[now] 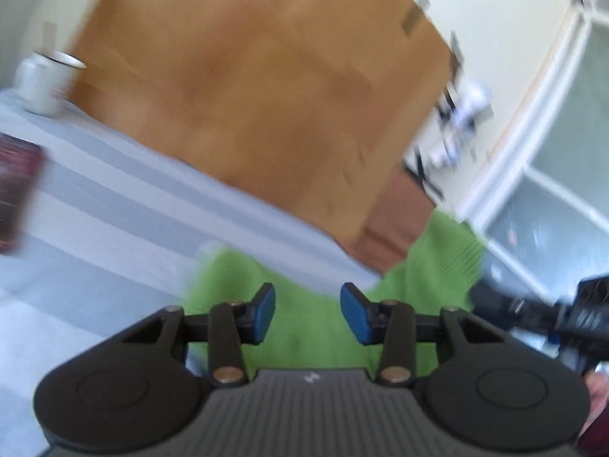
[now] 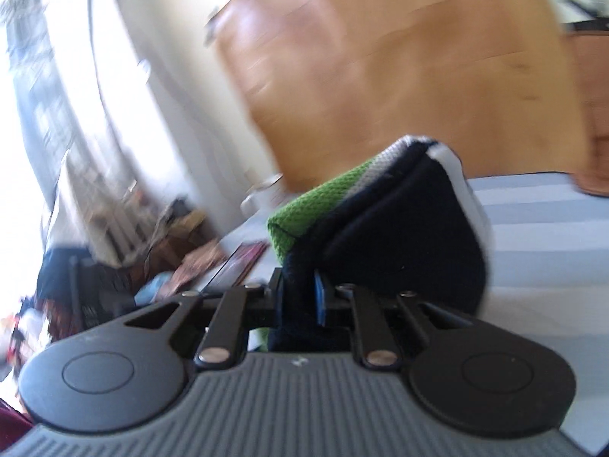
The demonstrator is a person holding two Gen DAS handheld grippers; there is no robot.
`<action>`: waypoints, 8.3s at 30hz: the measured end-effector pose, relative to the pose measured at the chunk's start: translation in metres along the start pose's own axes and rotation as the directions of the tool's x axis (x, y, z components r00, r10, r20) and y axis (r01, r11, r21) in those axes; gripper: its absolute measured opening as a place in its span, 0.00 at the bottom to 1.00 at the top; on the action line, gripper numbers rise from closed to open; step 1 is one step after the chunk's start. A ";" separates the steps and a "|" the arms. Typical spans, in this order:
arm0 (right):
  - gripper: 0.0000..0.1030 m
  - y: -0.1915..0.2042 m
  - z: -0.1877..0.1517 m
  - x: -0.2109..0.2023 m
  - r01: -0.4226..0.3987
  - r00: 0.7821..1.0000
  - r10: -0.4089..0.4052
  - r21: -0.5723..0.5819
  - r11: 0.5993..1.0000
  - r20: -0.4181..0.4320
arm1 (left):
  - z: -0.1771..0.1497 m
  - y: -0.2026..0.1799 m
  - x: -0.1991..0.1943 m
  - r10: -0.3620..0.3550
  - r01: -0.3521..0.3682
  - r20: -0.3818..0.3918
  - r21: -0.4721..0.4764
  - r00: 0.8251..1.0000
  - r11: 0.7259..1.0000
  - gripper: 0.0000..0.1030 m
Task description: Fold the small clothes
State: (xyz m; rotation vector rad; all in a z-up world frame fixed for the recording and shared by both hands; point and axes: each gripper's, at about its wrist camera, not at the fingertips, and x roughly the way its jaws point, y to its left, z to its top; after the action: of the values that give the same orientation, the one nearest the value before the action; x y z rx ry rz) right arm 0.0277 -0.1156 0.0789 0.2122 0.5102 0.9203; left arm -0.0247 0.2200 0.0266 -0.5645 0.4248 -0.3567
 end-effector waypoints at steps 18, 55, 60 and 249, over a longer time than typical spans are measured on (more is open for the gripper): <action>0.31 0.033 -0.014 0.053 -0.208 0.965 0.189 -0.089 0.974 -0.184 | -0.003 0.038 -0.030 0.051 -0.048 0.037 -0.086 0.998 0.995 0.43; 0.44 -0.011 -0.028 0.149 0.190 0.974 -0.218 -0.321 0.928 -0.055 | -0.032 0.009 -0.009 0.120 -0.122 -0.095 -0.008 0.988 0.993 0.14; 0.48 -0.027 -0.013 0.137 0.160 0.981 -0.180 -0.227 0.961 -0.070 | -0.025 0.006 -0.012 0.137 -0.138 -0.089 -0.009 0.987 0.990 0.14; 1.00 -0.081 -0.093 0.020 -0.064 0.997 0.071 0.204 0.977 -0.025 | -0.025 0.011 0.057 0.034 0.009 -0.252 0.165 0.967 0.986 1.00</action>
State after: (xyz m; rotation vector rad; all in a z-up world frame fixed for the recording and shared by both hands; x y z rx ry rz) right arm 0.0474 -0.1513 -0.0389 0.4024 0.6307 0.9388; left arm 0.0142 0.1927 -0.0154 -0.3548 0.6395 -0.4500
